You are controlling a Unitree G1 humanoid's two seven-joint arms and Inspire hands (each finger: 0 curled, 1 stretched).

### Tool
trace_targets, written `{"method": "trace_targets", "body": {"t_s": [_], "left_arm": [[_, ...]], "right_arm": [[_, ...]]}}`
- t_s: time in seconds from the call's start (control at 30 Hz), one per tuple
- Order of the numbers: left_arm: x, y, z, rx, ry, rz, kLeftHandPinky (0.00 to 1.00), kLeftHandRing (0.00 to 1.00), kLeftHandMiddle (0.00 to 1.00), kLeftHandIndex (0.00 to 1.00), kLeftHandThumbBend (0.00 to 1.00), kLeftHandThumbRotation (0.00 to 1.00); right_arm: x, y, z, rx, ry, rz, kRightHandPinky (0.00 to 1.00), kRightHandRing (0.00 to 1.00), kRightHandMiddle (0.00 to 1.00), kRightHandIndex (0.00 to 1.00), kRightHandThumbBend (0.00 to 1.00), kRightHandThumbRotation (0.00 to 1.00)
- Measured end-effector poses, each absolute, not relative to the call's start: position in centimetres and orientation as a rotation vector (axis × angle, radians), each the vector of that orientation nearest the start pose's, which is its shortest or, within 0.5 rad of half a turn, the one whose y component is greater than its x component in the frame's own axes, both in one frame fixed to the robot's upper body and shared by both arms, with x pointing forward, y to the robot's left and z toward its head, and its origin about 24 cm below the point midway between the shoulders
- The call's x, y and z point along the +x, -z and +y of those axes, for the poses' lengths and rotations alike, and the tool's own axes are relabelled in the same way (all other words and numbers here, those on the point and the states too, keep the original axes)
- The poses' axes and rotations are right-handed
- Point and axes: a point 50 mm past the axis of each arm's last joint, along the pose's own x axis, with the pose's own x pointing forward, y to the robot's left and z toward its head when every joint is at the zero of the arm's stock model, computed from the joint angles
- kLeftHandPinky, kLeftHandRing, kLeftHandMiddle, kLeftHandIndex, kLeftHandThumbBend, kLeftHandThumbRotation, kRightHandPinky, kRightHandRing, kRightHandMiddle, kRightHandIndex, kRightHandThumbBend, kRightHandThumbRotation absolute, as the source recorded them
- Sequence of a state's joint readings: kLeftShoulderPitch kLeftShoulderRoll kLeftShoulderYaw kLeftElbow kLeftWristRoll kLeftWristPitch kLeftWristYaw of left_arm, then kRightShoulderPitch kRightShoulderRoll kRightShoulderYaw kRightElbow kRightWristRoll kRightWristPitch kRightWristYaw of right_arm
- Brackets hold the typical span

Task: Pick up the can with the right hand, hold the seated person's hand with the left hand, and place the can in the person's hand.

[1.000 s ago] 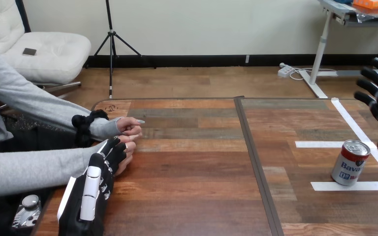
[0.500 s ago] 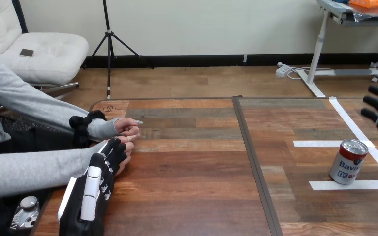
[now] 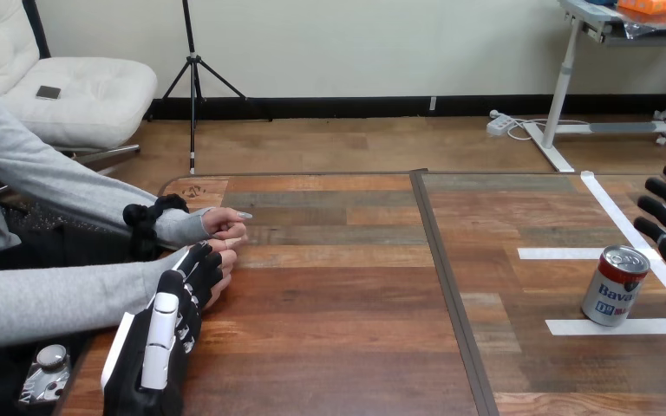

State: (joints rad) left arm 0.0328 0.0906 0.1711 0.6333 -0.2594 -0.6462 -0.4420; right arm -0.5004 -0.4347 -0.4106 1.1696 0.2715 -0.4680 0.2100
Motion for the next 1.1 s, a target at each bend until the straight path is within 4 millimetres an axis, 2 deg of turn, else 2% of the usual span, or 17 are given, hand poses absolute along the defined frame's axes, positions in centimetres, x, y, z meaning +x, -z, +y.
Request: {"method": "trace_targets", "body": {"t_s": [0.73, 1.1], "left_arm": [[20.5, 3.7, 20.5, -0.105, 0.104, -0.035, 0.98, 0.93, 0.91, 0.91, 0.6, 1.0], [20.5, 3.7, 20.5, -0.105, 0.104, -0.035, 0.98, 0.92, 0.9, 0.9, 0.6, 1.0]], "right_arm": [[28.8, -1.2, -32.6, 0.081, 0.37, 0.087, 0.88, 0.89, 0.88, 0.89, 0.81, 1.0], [28.7, -0.8, -32.6, 0.09, 0.368, 0.116, 0.93, 0.93, 0.9, 0.91, 0.84, 0.98]]}}
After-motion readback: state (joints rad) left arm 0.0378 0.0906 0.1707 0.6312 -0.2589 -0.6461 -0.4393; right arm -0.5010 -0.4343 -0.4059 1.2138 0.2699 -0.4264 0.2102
